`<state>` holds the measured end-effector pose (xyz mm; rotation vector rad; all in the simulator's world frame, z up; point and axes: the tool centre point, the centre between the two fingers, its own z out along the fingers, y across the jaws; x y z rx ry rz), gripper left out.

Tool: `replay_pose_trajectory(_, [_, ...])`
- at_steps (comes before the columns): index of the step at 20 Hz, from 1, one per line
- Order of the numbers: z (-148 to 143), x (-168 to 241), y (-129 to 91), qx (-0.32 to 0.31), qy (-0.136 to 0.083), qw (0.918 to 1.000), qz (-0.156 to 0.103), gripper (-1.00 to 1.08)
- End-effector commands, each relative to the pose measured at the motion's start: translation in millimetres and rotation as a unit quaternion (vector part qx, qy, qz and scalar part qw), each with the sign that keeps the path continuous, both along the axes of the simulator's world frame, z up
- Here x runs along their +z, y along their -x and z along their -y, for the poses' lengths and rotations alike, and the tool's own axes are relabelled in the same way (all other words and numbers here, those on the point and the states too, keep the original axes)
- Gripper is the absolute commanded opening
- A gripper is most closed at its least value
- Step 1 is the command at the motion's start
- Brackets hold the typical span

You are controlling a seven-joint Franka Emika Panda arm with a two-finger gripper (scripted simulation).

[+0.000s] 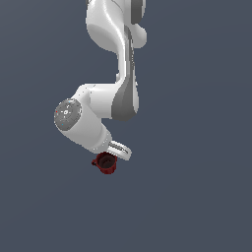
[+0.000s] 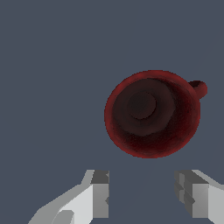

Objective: Pick up the object and move it to a goal position.

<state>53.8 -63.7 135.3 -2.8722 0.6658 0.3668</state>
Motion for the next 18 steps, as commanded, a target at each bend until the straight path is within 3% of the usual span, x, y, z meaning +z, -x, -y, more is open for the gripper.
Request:
replay_pose_trajectory(1, [8, -6, -3, -0.029, -0.015, 0.9993, -0.019, 0.28])
replay_pose_trajectory(8, [30, -20, -7, -0.102, -0.06, 0.9904, -0.071, 0.28])
replay_pose_trajectory(18, [56, -35, -4, -0.181, -0.121, 0.9664, -0.137, 0.28])
